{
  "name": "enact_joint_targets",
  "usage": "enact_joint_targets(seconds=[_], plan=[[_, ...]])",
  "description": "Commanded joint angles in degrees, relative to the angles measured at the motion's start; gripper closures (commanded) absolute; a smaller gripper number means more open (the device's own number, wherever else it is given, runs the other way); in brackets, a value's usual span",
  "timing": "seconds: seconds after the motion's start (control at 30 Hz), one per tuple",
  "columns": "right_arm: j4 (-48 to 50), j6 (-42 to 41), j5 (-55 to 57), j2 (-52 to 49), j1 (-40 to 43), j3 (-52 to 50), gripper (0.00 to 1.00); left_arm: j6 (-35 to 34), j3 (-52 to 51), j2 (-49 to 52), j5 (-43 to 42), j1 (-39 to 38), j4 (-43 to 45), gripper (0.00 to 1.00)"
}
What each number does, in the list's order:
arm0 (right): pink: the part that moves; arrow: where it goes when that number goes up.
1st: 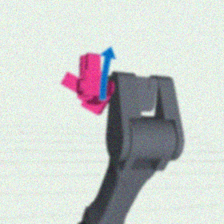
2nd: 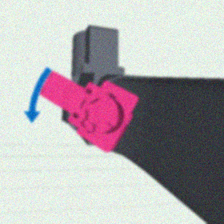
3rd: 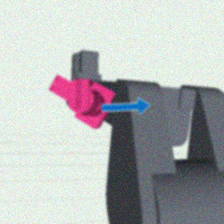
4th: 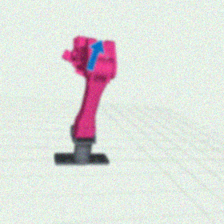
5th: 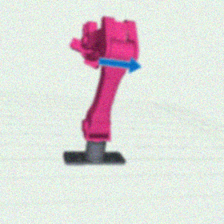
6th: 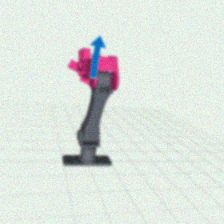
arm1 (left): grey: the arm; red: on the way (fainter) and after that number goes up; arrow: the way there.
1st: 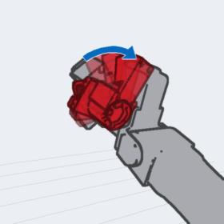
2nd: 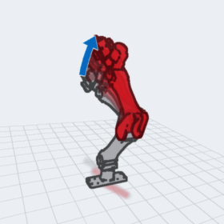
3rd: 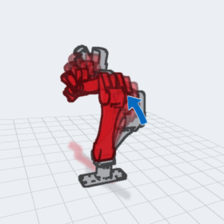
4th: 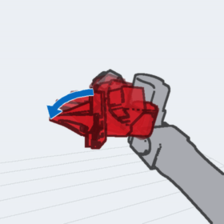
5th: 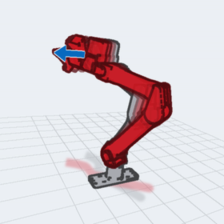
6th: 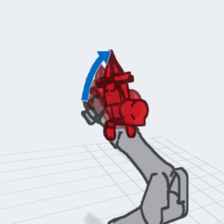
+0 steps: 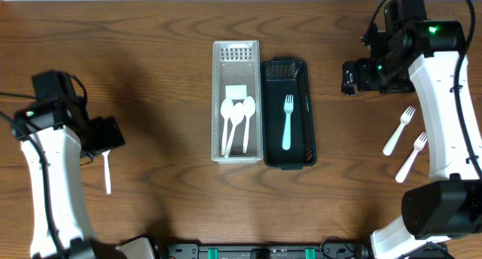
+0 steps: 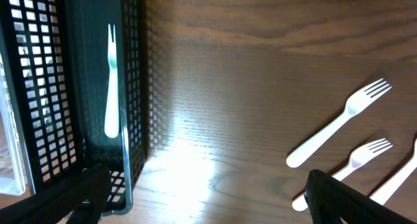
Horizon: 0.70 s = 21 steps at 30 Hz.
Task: Pack container
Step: 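Move left gripper back and grasp the last white spoon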
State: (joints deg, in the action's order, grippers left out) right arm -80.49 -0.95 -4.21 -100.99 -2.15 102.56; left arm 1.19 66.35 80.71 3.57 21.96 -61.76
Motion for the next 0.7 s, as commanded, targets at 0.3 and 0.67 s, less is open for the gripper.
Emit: enact_joint_targets(seconds=[0.3,0.67], plan=[[-0.13,0.85,-0.22,-0.28,0.48,0.35,0.01,7.72,-6.99,14.51,-6.21,4.37,13.53,0.02],[-0.96,1.05,2.73,-0.28,0.48,0.35,0.01,12.35,-6.99,25.73,-13.18,9.49,18.03,0.02]])
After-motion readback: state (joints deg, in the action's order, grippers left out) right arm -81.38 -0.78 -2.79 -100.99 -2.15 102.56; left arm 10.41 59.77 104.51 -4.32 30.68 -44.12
